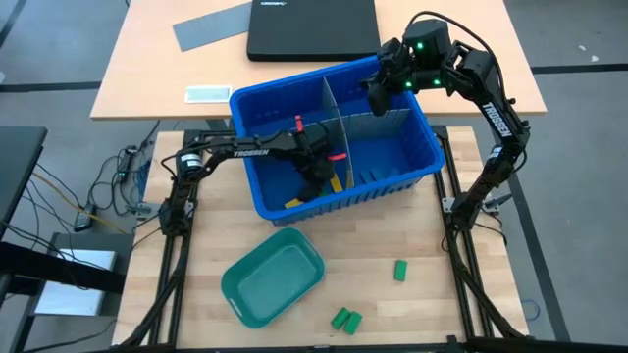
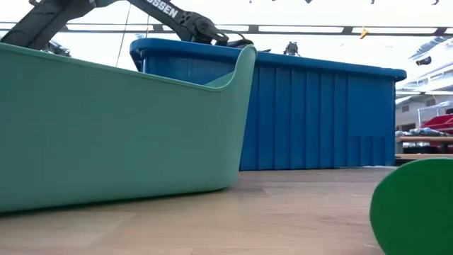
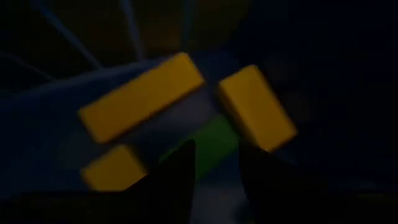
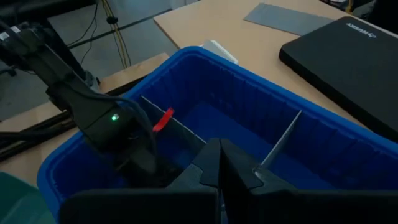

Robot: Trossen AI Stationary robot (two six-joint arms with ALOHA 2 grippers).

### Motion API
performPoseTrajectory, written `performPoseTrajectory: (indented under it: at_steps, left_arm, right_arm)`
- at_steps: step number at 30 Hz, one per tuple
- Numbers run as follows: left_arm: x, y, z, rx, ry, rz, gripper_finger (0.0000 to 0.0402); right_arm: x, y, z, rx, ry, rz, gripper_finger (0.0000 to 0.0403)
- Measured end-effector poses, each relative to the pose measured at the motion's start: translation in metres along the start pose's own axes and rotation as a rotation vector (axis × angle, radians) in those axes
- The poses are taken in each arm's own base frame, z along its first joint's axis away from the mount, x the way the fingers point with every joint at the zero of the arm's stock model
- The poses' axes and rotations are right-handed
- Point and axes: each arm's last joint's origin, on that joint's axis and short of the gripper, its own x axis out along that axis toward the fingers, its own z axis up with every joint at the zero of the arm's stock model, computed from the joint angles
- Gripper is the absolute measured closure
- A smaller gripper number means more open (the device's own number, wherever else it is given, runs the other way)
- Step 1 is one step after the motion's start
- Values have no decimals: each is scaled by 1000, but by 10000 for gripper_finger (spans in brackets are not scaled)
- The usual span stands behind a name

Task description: Sort Items/Unsort Items

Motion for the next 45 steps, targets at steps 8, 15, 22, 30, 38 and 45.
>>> performPoseTrajectory:
  at_steps: [8, 15, 22, 30, 38, 45]
  left_arm:
    - [7, 4, 1, 26, -42, 91, 258]
    - [15, -1, -9, -40, 7, 56, 259]
    - [36, -8, -27, -42, 39, 145, 260]
    - [38, -8, -34, -70, 101, 192, 300]
    - [22, 6, -47, -140, 245, 188, 337]
    - [7, 19, -53, -199, 313, 171, 350]
  right_arm:
    - [0, 1, 0, -33, 2, 50, 403]
    - [0, 2, 0, -55, 3, 76, 403]
    - [0, 2, 0, -72, 3, 77, 403]
    - [0, 2, 0, -72, 4, 77, 403]
    - [0, 2, 0, -73, 5, 77, 403]
    - [0, 2, 0, -82, 4, 77, 403]
